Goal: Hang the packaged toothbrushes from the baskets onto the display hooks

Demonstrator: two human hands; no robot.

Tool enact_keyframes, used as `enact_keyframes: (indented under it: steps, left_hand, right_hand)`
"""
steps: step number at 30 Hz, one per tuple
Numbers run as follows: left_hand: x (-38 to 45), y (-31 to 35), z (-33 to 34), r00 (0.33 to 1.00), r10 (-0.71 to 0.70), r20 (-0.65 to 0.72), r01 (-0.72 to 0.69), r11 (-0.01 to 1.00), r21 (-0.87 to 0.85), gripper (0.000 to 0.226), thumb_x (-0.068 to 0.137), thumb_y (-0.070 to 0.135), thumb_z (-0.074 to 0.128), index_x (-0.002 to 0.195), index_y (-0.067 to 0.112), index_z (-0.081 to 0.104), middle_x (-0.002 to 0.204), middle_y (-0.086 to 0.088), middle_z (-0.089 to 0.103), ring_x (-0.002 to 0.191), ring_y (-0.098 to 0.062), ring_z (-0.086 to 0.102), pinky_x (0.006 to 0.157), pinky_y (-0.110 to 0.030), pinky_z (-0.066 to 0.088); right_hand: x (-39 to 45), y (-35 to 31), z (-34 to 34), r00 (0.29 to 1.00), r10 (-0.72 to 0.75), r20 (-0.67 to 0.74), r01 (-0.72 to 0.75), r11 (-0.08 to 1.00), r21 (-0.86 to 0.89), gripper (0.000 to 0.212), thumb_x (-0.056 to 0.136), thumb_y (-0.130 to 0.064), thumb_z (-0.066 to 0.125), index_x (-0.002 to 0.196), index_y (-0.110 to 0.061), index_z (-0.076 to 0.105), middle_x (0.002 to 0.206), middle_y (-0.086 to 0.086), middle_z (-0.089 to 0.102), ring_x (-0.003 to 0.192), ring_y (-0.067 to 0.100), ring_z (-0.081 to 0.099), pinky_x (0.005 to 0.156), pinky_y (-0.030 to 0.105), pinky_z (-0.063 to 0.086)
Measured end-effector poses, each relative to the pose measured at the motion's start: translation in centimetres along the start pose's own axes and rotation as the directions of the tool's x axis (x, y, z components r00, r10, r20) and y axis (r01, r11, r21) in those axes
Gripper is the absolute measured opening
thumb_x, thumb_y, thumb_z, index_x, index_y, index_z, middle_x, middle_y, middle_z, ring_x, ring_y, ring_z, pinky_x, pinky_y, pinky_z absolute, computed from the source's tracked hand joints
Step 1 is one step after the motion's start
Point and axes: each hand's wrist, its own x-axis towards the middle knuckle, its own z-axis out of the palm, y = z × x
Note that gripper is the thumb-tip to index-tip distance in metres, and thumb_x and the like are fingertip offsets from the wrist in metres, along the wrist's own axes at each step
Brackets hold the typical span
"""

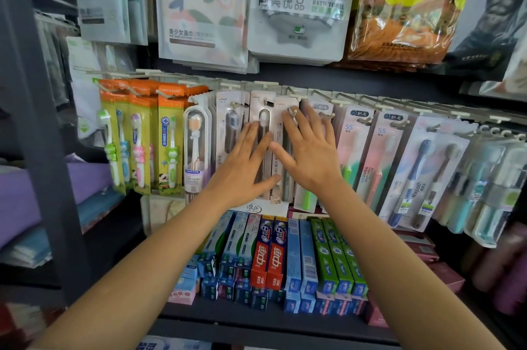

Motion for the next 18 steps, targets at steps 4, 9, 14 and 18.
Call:
enact_keyframes:
  steps: [4,9,14,18]
  left_hand:
    - [-2.3,0.1,0.5,1.0,0.016,0.015,-0.016,1.0,-0.006,0.089,0.094,0.067,0.031,0.162,0.023,-0.007,0.165,0.001,-0.027,0.151,-0.011,-0.027,0.125,-0.041,0.002]
    - [-7.0,-1.2,3.2,0.955,0.034,-0.295,-0.007,0.996,0.091,0.067,0.101,0.048,0.035,0.156,0.011,0.031,0.166,-0.014,0.018,0.154,-0.025,0.009,0.126,-0.047,0.006]
    - [-8.1,-2.2,5.8,0.99,-0.05,-0.134,0.088,0.953,0.29,0.076,0.101,0.055,0.025,0.16,0.012,0.006,0.169,-0.013,-0.007,0.156,-0.026,-0.007,0.126,-0.042,-0.006]
    - [-8.3,-1.8,5.9,0.991,-0.076,-0.107,0.106,0.943,0.315,0.079,0.099,0.057,0.023,0.16,0.008,0.013,0.169,-0.016,0.001,0.156,-0.029,0.0,0.125,-0.045,-0.001]
  right_hand:
    - [-1.6,-0.3,0.0,0.996,-0.006,-0.094,0.009,0.999,0.031,0.073,0.102,-0.061,0.021,0.156,-0.016,0.038,0.163,0.006,0.034,0.155,0.026,0.017,0.126,0.05,0.006]
    - [-6.3,-0.9,1.8,0.933,-0.076,-0.351,0.103,0.993,0.059,0.043,0.1,-0.029,0.043,0.128,-0.004,0.064,0.135,0.016,0.06,0.131,0.035,0.049,0.11,0.05,0.034]
    - [-8.7,-1.8,5.5,0.987,-0.139,0.079,0.149,0.978,-0.146,0.066,0.095,-0.024,0.051,0.157,-0.011,0.033,0.166,0.014,0.023,0.153,0.035,0.02,0.123,0.056,0.019]
    - [-8.9,-1.6,5.9,0.979,-0.085,0.187,0.121,0.974,-0.192,0.072,0.095,-0.027,0.052,0.16,-0.011,0.025,0.169,0.012,0.013,0.156,0.031,0.008,0.125,0.051,0.001]
